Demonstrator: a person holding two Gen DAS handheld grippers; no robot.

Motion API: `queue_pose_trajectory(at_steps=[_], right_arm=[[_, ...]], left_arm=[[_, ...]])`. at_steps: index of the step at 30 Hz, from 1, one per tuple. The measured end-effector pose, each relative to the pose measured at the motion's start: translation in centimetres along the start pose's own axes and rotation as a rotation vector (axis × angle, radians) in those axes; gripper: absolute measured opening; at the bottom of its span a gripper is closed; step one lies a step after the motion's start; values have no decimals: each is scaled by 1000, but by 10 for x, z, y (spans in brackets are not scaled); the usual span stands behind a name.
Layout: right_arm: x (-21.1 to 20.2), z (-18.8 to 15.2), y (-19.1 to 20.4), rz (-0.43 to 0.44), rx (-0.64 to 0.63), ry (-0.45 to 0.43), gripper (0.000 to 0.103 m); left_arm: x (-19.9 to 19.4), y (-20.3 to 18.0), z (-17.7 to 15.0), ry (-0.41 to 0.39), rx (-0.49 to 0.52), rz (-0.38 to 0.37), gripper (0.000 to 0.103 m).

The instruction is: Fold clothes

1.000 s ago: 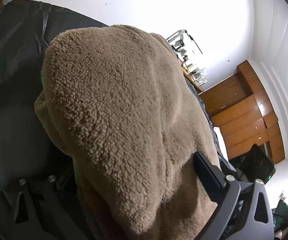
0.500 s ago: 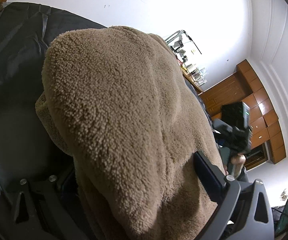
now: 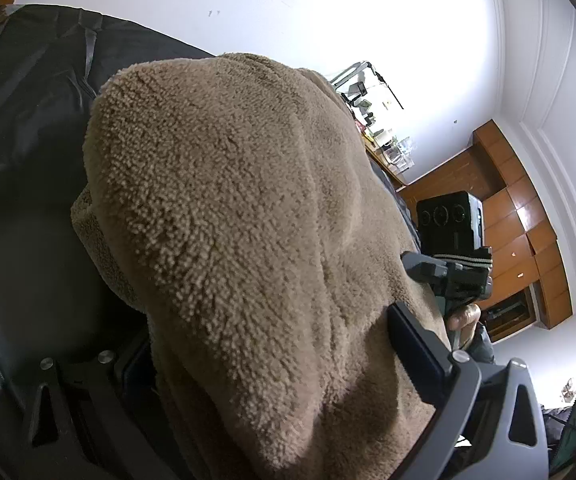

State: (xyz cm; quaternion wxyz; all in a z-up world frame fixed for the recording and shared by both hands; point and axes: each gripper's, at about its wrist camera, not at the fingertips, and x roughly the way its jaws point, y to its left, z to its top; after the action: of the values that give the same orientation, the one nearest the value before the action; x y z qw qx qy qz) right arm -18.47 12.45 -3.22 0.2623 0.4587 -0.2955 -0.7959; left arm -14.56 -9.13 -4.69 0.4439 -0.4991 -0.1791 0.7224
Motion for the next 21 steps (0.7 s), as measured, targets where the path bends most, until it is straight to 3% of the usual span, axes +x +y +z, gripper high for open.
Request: queue_pose_trajectory(at_steps=[5, 8, 15, 18, 20, 21], right_arm=[[4, -2, 5, -14, -39, 4, 100], [7, -8, 12, -55, -67, -7, 84], [-1, -20, 16, -61, -62, -92, 66], [-7, -23, 28, -105, -96, -128, 60], [-14, -26, 37, -134, -128, -148, 59], [-18, -27, 43, -149, -147, -158, 59]], left_arm=[[3, -2, 2, -4, -2, 5, 102], [4, -3, 3, -7, -3, 7, 102], [6, -6, 4, -25, -7, 14, 101], [4, -2, 6, -47, -49, 9, 94], [1, -6, 8, -68, -70, 5, 80], [-1, -9, 8, -80, -75, 4, 78]])
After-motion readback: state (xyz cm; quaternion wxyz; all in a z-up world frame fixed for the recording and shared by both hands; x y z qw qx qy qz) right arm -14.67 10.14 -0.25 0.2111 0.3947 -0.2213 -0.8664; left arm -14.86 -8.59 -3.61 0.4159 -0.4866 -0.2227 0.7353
